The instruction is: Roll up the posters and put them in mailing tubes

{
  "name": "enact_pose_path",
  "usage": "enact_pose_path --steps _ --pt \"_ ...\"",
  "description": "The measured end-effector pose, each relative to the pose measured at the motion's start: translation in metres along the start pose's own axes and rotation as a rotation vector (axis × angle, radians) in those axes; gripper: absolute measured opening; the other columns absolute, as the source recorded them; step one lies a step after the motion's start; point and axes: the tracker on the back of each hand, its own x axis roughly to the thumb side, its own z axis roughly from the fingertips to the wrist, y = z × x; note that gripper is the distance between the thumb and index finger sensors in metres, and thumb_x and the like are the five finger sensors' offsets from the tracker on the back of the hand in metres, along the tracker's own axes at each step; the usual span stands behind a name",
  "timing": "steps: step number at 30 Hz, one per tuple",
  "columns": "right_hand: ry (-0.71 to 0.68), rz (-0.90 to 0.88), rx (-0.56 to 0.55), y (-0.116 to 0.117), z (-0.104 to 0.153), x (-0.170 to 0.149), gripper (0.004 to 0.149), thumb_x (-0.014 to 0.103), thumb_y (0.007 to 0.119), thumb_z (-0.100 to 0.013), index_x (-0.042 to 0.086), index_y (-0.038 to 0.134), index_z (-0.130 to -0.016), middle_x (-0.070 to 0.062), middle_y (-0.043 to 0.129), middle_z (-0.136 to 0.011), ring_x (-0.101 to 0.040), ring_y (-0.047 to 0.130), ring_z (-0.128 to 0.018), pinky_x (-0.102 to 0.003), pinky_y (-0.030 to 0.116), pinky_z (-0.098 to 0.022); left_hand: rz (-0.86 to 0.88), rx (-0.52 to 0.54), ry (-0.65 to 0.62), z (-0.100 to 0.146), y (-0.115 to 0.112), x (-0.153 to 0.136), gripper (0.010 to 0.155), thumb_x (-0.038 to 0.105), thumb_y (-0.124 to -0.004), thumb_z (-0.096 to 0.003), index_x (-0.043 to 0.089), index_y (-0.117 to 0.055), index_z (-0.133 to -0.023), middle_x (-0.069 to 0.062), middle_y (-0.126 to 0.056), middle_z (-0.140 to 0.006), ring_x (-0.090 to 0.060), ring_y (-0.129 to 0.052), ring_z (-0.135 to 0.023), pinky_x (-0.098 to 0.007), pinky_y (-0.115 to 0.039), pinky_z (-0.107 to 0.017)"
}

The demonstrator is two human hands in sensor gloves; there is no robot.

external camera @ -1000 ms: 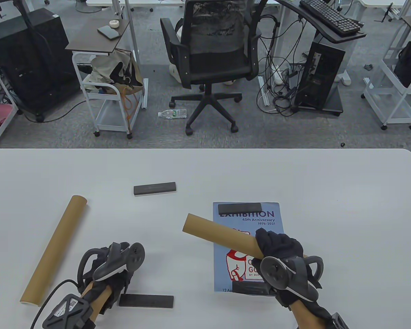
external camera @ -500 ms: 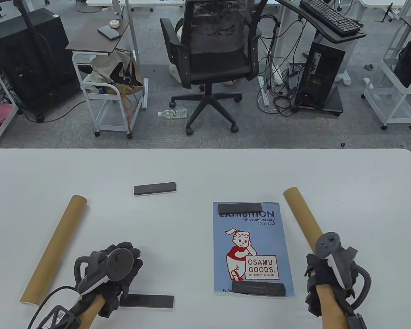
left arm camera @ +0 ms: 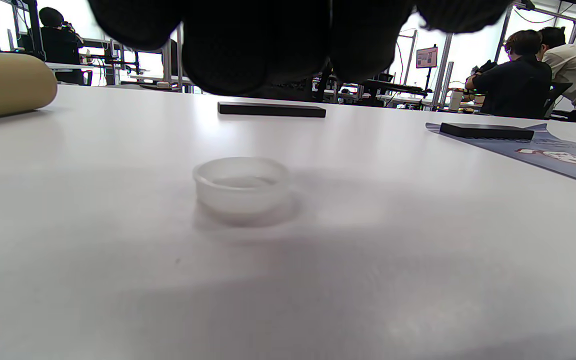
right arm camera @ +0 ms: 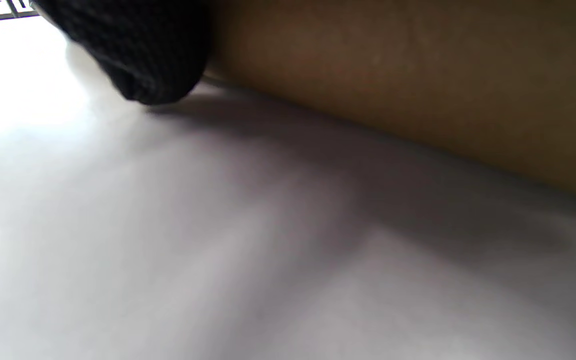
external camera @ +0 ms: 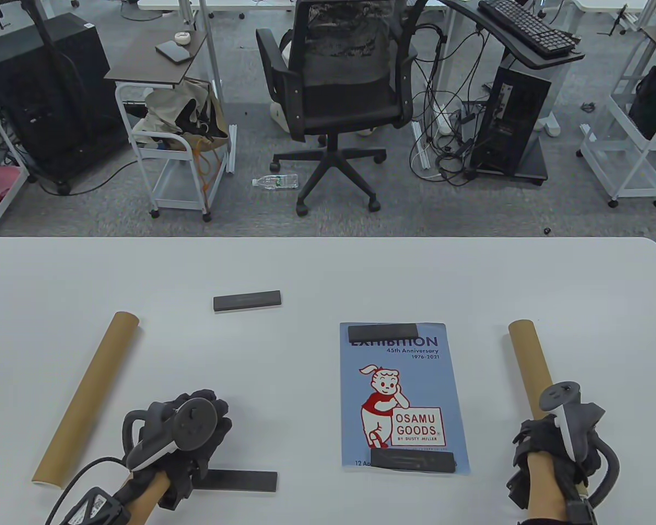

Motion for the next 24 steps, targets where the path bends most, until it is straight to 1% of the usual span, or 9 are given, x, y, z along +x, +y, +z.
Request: enact_pose_path --steps 3,5,6,8,11,12,15,19,24 --pt "-0.015 0.035 -0.01 -0.009 0.01 0.006 0.09 0.048 0.085 -0.044 0.012 0.027 -0.103 -0.025 0.041 -0.103 -0.053 0.051 -0.088 -0.065 0.053 -0.061 -0.002 -0.002 0.001 0.0 0.0 0.0 0.05 0.054 -0.073 -0.0416 0.028 -0.082 -0.084 -0.003 -0.081 -0.097 -0.03 -0.093 -0.081 -0.054 -0.075 -0.061" --pt "-0.088 0.029 -0.104 -0.022 0.027 0.015 0.091 0.054 0.081 -0.044 0.015 0.024 -0.103 -0.025 0.032 -0.105 -0.054 0.043 -0.09 -0.065 0.049 -0.062 -0.005 -0.001 0.0 0.0 -0.001 0.001 0.05 0.054 -0.073 -0.0416 0.029 -0.081 -0.084 -0.003 -0.081 -0.097 -0.03 -0.093 -0.081 -0.054 -0.075 -0.061" --pt "-0.161 0.011 -0.183 -0.03 0.042 0.024 0.09 0.053 0.08 -0.044 0.015 0.025 -0.104 -0.025 0.033 -0.105 -0.054 0.043 -0.089 -0.065 0.049 -0.062 -0.007 0.0 -0.001 0.0 -0.001 0.001 0.05 0.054 -0.073 -0.0416 0.029 -0.081 -0.084 -0.003 -0.081 -0.097 -0.03 -0.093 -0.081 -0.054 -0.075 -0.061" --pt "-0.306 -0.029 -0.22 -0.036 0.062 0.035 0.085 0.053 0.079 -0.045 0.014 0.031 -0.104 -0.026 0.04 -0.104 -0.054 0.049 -0.087 -0.065 0.053 -0.06 -0.011 0.003 -0.002 0.0 -0.001 0.001 0.05 0.054 -0.073 -0.0416 0.029 -0.081 -0.084 -0.003 -0.081 -0.098 -0.03 -0.093 -0.081 -0.054 -0.075 -0.061" --pt "-0.578 -0.075 -0.114 -0.026 0.089 0.059 0.075 0.052 0.078 -0.046 0.013 0.048 -0.103 -0.025 0.054 -0.101 -0.054 0.059 -0.084 -0.064 0.059 -0.056 -0.015 0.003 -0.004 0.0 -0.001 0.002 0.051 0.054 -0.073 -0.0416 0.029 -0.08 -0.085 -0.003 -0.08 -0.098 -0.03 -0.093 -0.082 -0.054 -0.074 -0.061" --pt "-0.681 -0.095 -0.009 -0.015 0.096 0.07 0.071 0.051 0.077 -0.047 0.014 0.052 -0.102 -0.025 0.057 -0.101 -0.054 0.058 -0.085 -0.064 0.058 -0.056 -0.014 0.003 -0.005 0.0 -0.002 0.003 0.051 0.054 -0.073 -0.0416 0.029 -0.08 -0.085 -0.003 -0.08 -0.098 -0.03 -0.092 -0.082 -0.055 -0.074 -0.061" --pt "-0.833 -0.037 0.2 0.011 0.106 0.093 0.061 0.048 0.077 -0.048 0.012 0.068 -0.096 -0.022 0.066 -0.1 -0.055 0.06 -0.085 -0.064 0.06 -0.054 -0.007 -0.004 -0.023 0.002 -0.003 0.009 0.051 0.054 -0.073 -0.0417 0.029 -0.08 -0.085 -0.003 -0.079 -0.099 -0.031 -0.092 -0.083 -0.055 -0.074 -0.061" --pt "-0.84 0.17 0.219 0.033 0.111 0.106 0.059 0.047 0.076 -0.048 0.013 0.069 -0.095 -0.018 0.061 -0.104 -0.054 0.057 -0.089 -0.064 0.061 -0.055 0.021 -0.04 -0.064 0.002 -0.007 0.028 0.05 0.054 -0.073 -0.0419 0.031 -0.081 -0.085 -0.003 -0.079 -0.099 -0.031 -0.092 -0.083 -0.055 -0.074 -0.061" --pt "-0.859 0.234 0.226 0.037 0.116 0.111 0.058 0.046 0.076 -0.048 0.013 0.067 -0.095 -0.021 0.056 -0.104 -0.056 0.054 -0.088 -0.064 0.062 -0.054 0.01 -0.097 -0.168 -0.017 -0.003 0.079 0.052 0.055 -0.072 -0.0422 0.032 -0.076 -0.089 -0.002 -0.077 -0.102 -0.032 -0.089 -0.089 -0.056 -0.073 -0.064"
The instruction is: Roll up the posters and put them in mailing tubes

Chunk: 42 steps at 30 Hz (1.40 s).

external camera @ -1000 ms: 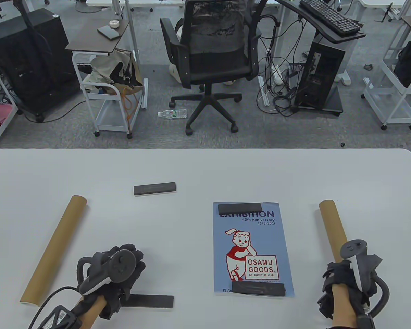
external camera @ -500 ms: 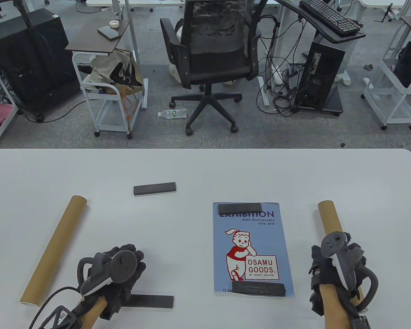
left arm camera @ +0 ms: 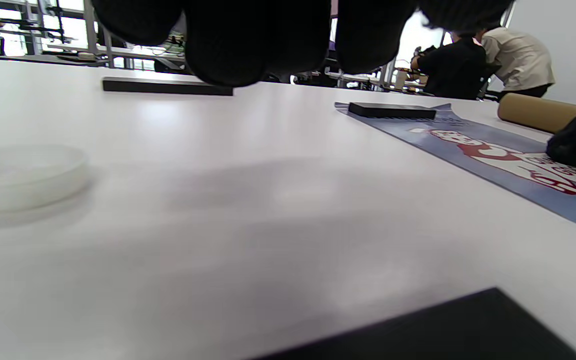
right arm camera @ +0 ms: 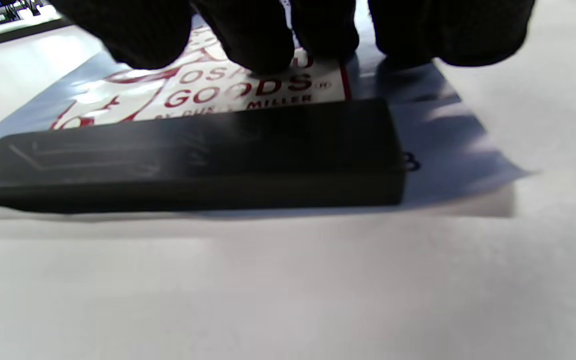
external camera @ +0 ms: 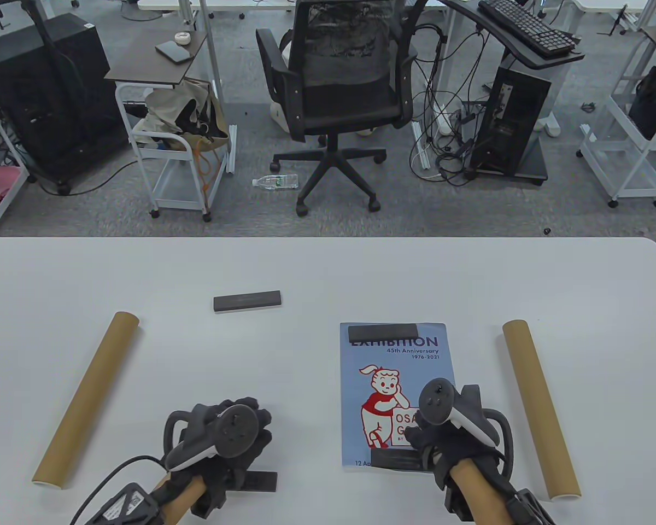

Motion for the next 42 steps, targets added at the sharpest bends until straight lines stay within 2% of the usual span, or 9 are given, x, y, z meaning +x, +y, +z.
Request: enact_pose_path --steps 5,13,18,21,26,30,33,38,42 --pt "0.002 0.058 0.045 -0.001 -0.002 0.003 0.055 0.044 0.077 -0.049 0.014 0.066 -0.094 -0.02 0.053 -0.104 -0.055 0.054 -0.09 -0.064 0.062 -0.055 -0.03 -0.097 -0.071 -0.064 0.001 0.062 0.059 0.055 -0.071 -0.0424 0.033 -0.067 -0.097 0.0 -0.067 -0.11 -0.034 -0.079 -0.099 -0.058 -0.068 -0.068" --pt "0.01 0.082 0.097 -0.003 -0.002 0.003 0.051 0.041 0.077 -0.049 0.017 0.064 -0.092 -0.018 0.05 -0.103 -0.052 0.051 -0.092 -0.063 0.063 -0.056 -0.21 -0.219 0.002 -0.193 -0.035 0.13 0.071 0.059 -0.061 -0.0418 0.039 -0.036 -0.105 0.006 -0.035 -0.118 -0.034 -0.045 -0.111 -0.061 -0.052 -0.075" --pt "0.01 0.095 0.114 -0.004 -0.002 0.004 0.051 0.041 0.077 -0.049 0.017 0.064 -0.092 -0.018 0.049 -0.103 -0.052 0.051 -0.092 -0.063 0.063 -0.056 -0.253 -0.392 0.155 -0.247 -0.059 0.131 0.074 0.064 -0.051 -0.0399 0.04 -0.018 -0.102 0.008 -0.018 -0.115 -0.033 -0.03 -0.111 -0.062 -0.043 -0.076" --pt "0.008 0.089 0.121 -0.005 -0.003 0.004 0.051 0.04 0.077 -0.049 0.016 0.064 -0.092 -0.018 0.049 -0.102 -0.052 0.051 -0.092 -0.063 0.063 -0.056 -0.202 -0.313 0.179 -0.266 -0.06 0.129 0.075 0.065 -0.052 -0.0387 0.04 -0.019 -0.102 0.008 -0.018 -0.115 -0.033 -0.029 -0.111 -0.063 -0.042 -0.076" --pt "0.002 0.082 0.127 -0.005 -0.005 0.003 0.051 0.041 0.077 -0.049 0.016 0.065 -0.092 -0.019 0.05 -0.102 -0.052 0.052 -0.091 -0.063 0.063 -0.056 -0.167 -0.32 0.195 -0.293 -0.057 0.116 0.078 0.068 -0.052 -0.0368 0.042 -0.017 -0.102 0.01 -0.014 -0.115 -0.031 -0.024 -0.112 -0.064 -0.038 -0.076" --pt "-0.014 0.048 0.13 -0.007 -0.007 -0.001 0.05 0.041 0.077 -0.049 0.016 0.067 -0.091 -0.019 0.051 -0.101 -0.052 0.052 -0.09 -0.062 0.063 -0.056 -0.121 -0.319 0.198 -0.29 -0.054 0.109 0.081 0.068 -0.053 -0.0365 0.039 -0.014 -0.101 0.008 -0.01 -0.114 -0.032 -0.019 -0.11 -0.064 -0.034 -0.076" --pt "-0.017 0.047 0.132 -0.008 -0.008 -0.001 0.05 0.042 0.077 -0.049 0.015 0.068 -0.091 -0.019 0.052 -0.101 -0.052 0.053 -0.09 -0.062 0.064 -0.056 -0.184 -0.296 0.121 -0.267 -0.047 0.113 0.083 0.068 -0.054 -0.0374 0.037 -0.011 -0.101 0.004 -0.008 -0.113 -0.033 -0.02 -0.11 -0.063 -0.036 -0.076" --pt "-0.021 0.045 0.123 -0.008 -0.008 -0.002 0.051 0.042 0.077 -0.049 0.015 0.068 -0.091 -0.019 0.053 -0.1 -0.052 0.054 -0.09 -0.062 0.064 -0.056 -0.248 -0.285 -0.035 -0.188 -0.039 0.122 0.082 0.067 -0.057 -0.039 0.036 -0.018 -0.104 -0.001 -0.014 -0.115 -0.034 -0.028 -0.111 -0.062 -0.039 -0.076" --pt "-0.037 0.043 0.113 -0.007 -0.006 -0.005 0.059 0.048 0.079 -0.046 0.016 0.067 -0.094 -0.019 0.053 -0.102 -0.052 0.054 -0.09 -0.061 0.065 -0.057 -0.253 -0.378 -0.112 -0.126 -0.049 0.126 0.077 0.066 -0.057 -0.0407 0.039 -0.027 -0.106 0.002 -0.021 -0.118 -0.034 -0.034 -0.113 -0.063 -0.041 -0.077"
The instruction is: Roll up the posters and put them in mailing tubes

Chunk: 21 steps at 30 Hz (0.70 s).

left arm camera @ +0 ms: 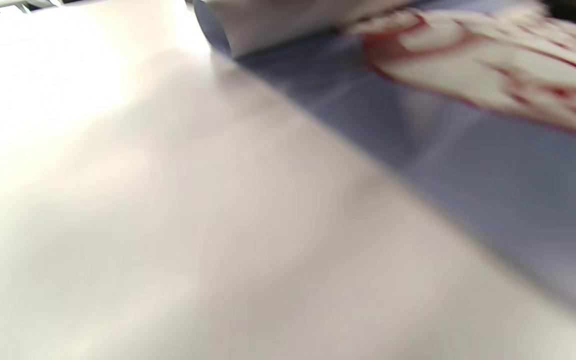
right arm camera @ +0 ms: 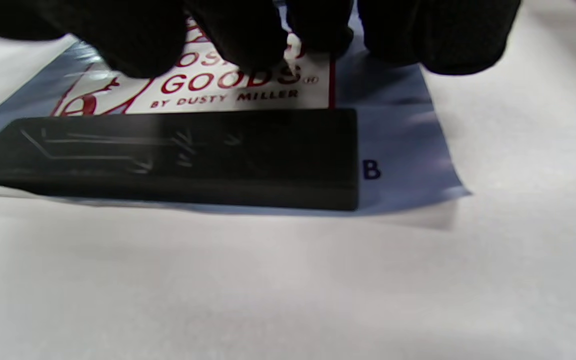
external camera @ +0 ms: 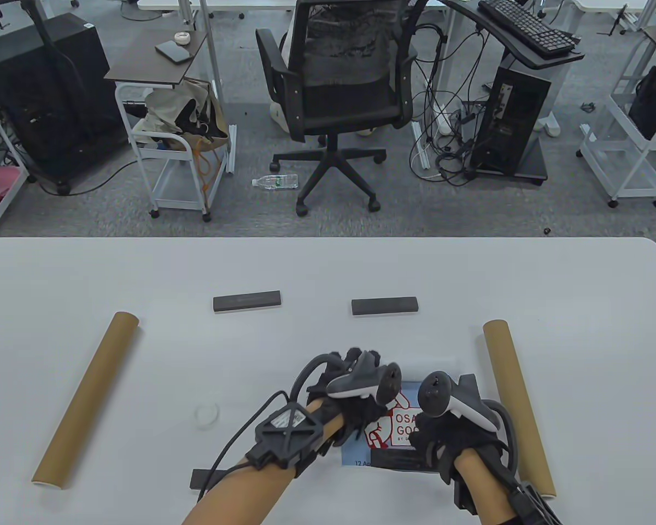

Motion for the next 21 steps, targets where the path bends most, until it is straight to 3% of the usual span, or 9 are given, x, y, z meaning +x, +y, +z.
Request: enact_pose_path --steps 2,4,6,9,12,14,21 --pt "-0.034 0.004 -0.046 0.0 0.003 0.0 0.067 0.053 0.081 -0.042 0.016 0.067 -0.097 -0.021 0.056 -0.103 -0.054 0.058 -0.087 -0.061 0.068 -0.055 0.03 -0.012 -0.017 0.016 -0.014 0.007 0.075 0.066 -0.058 -0.0408 0.04 -0.03 -0.106 0.003 -0.019 -0.117 -0.035 -0.033 -0.113 -0.063 -0.041 -0.077" --pt "-0.056 0.008 -0.023 0.004 0.004 0.001 0.072 0.054 0.082 -0.041 0.018 0.062 -0.099 -0.024 0.052 -0.103 -0.056 0.056 -0.085 -0.062 0.07 -0.054 0.045 -0.028 -0.026 0.025 -0.019 0.01 0.076 0.066 -0.057 -0.0414 0.041 -0.027 -0.106 0.003 -0.016 -0.117 -0.035 -0.029 -0.113 -0.063 -0.039 -0.077" --pt "-0.064 0.092 0.023 0.01 0.006 0.008 0.078 0.056 0.084 -0.039 0.018 0.054 -0.1 -0.026 0.044 -0.104 -0.058 0.051 -0.085 -0.064 0.069 -0.055 0.073 0.038 -0.034 0.028 -0.023 0.011 0.074 0.065 -0.059 -0.0408 0.041 -0.034 -0.106 0.002 -0.025 -0.118 -0.036 -0.036 -0.112 -0.063 -0.043 -0.076" --pt "-0.105 0.201 0.116 0.024 0.011 0.014 0.085 0.057 0.084 -0.039 0.021 0.038 -0.1 -0.028 0.024 -0.104 -0.063 0.037 -0.086 -0.066 0.064 -0.059 0.111 -0.043 -0.029 0.024 -0.029 0.01 0.07 0.064 -0.057 -0.0418 0.041 -0.038 -0.105 0.003 -0.035 -0.117 -0.035 -0.047 -0.11 -0.062 -0.048 -0.076" --pt "-0.126 0.272 -0.008 0.032 0.017 0.016 0.075 0.049 0.084 -0.04 0.024 0.042 -0.096 -0.027 0.028 -0.104 -0.064 0.041 -0.087 -0.065 0.065 -0.057 0.131 -0.003 -0.033 0.023 -0.024 0.007 0.068 0.064 -0.056 -0.0415 0.042 -0.043 -0.105 0.003 -0.041 -0.116 -0.035 -0.052 -0.107 -0.059 -0.055 -0.074" --pt "-0.146 0.235 -0.035 0.033 0.019 0.013 0.068 0.044 0.084 -0.041 0.024 0.048 -0.095 -0.027 0.03 -0.105 -0.065 0.042 -0.086 -0.067 0.065 -0.056 0.129 -0.013 -0.036 0.021 -0.022 0.005 0.067 0.065 -0.055 -0.0412 0.043 -0.047 -0.104 0.004 -0.045 -0.115 -0.034 -0.057 -0.104 -0.057 -0.059 -0.073" --pt "-0.21 0.161 0.126 0.037 0.024 0.008 0.069 0.038 0.095 -0.038 0.023 0.053 -0.091 -0.027 0.014 -0.106 -0.068 0.021 -0.089 -0.079 0.045 -0.061 0.115 -0.007 -0.036 0.02 -0.02 0.005 0.068 0.066 -0.055 -0.0409 0.042 -0.048 -0.104 0.006 -0.048 -0.114 -0.032 -0.061 -0.102 -0.055 -0.064 -0.072"
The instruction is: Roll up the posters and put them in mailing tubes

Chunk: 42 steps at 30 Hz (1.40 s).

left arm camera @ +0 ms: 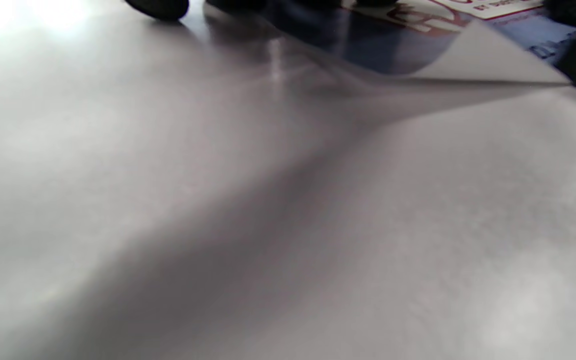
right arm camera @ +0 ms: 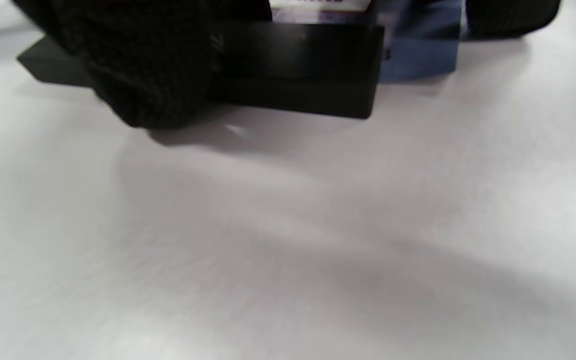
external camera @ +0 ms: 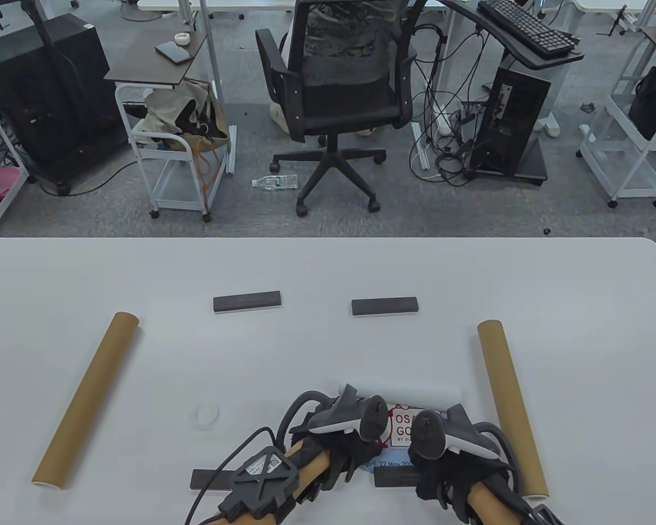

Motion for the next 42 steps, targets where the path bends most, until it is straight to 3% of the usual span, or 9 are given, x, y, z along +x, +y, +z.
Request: enact_pose_path --steps 3,9,14,18,23,33,38,42 --pt "0.004 -0.023 0.063 0.002 0.001 0.001 0.07 0.036 0.096 -0.038 0.021 0.052 -0.09 -0.026 0.007 -0.104 -0.066 0.013 -0.089 -0.081 0.037 -0.062 0.019 -0.006 -0.005 -0.002 0.003 -0.002 0.068 0.066 -0.055 -0.0408 0.041 -0.051 -0.103 0.006 -0.051 -0.114 -0.032 -0.063 -0.101 -0.054 -0.066 -0.071" --pt "-0.009 0.01 0.067 0.002 0.006 0.007 0.069 0.038 0.097 -0.038 0.017 0.056 -0.089 -0.027 0.011 -0.104 -0.065 0.017 -0.091 -0.08 0.041 -0.062 0.033 -0.024 -0.021 -0.003 0.005 -0.007 0.069 0.068 -0.059 -0.0402 0.041 -0.053 -0.103 0.008 -0.052 -0.113 -0.03 -0.064 -0.1 -0.053 -0.067 -0.07" --pt "-0.021 -0.028 0.045 -0.001 0.009 0.006 0.055 0.035 0.092 -0.042 0.016 0.066 -0.086 -0.026 0.017 -0.106 -0.064 0.022 -0.092 -0.08 0.042 -0.062 0.006 -0.01 -0.018 -0.002 0.005 -0.006 0.068 0.068 -0.062 -0.0402 0.042 -0.053 -0.103 0.008 -0.053 -0.113 -0.029 -0.065 -0.1 -0.052 -0.069 -0.07" --pt "-0.039 -0.146 -0.185 -0.012 0.013 -0.004 0.05 0.032 0.083 -0.046 0.017 0.059 -0.088 -0.024 0.043 -0.105 -0.063 0.049 -0.089 -0.076 0.054 -0.06 0.007 -0.002 -0.022 -0.002 0.005 -0.007 0.069 0.069 -0.063 -0.0398 0.042 -0.053 -0.103 0.008 -0.053 -0.113 -0.029 -0.065 -0.1 -0.052 -0.069 -0.07" --pt "-0.003 -0.17 -0.347 -0.013 0.012 -0.009 0.059 0.029 0.081 -0.047 0.016 0.047 -0.094 -0.022 0.052 -0.1 -0.053 0.071 -0.082 -0.069 0.062 -0.057 0.054 0.019 -0.02 -0.001 0.005 -0.009 0.07 0.068 -0.061 -0.04 0.044 -0.043 -0.104 0.008 -0.057 -0.112 -0.029 -0.067 -0.098 -0.052 -0.069 -0.069" --pt "0.094 0.014 -0.339 -0.005 -0.005 0.006 0.046 0.03 0.082 -0.046 0.015 0.067 -0.087 -0.019 0.055 -0.099 -0.047 0.063 -0.082 -0.066 0.058 -0.061 -0.034 0.078 -0.022 0.001 0.003 0.0 0.054 0.064 -0.065 -0.041 0.04 -0.068 -0.09 0.004 -0.061 -0.11 -0.032 -0.074 -0.095 -0.053 -0.072 -0.066" --pt "0.131 -0.06 -0.354 -0.005 -0.008 0.002 0.041 0.031 0.08 -0.046 0.017 0.071 -0.084 -0.017 0.055 -0.098 -0.045 0.063 -0.08 -0.064 0.06 -0.059 0.03 0.018 -0.077 0.005 -0.002 0.004 0.064 0.067 -0.073 -0.0384 0.046 -0.055 -0.097 -0.006 -0.049 -0.115 -0.045 -0.063 -0.1 -0.063 -0.068 -0.066" --pt "0.119 -0.1 -0.355 -0.006 -0.007 -0.002 0.047 0.031 0.08 -0.046 0.02 0.064 -0.09 -0.018 0.052 -0.099 -0.045 0.063 -0.08 -0.065 0.06 -0.06 -0.029 0.095 -0.062 0.005 -0.002 0.008 0.044 0.053 -0.074 -0.0428 0.043 -0.071 -0.085 -0.005 -0.056 -0.112 -0.045 -0.071 -0.096 -0.063 -0.073 -0.062"
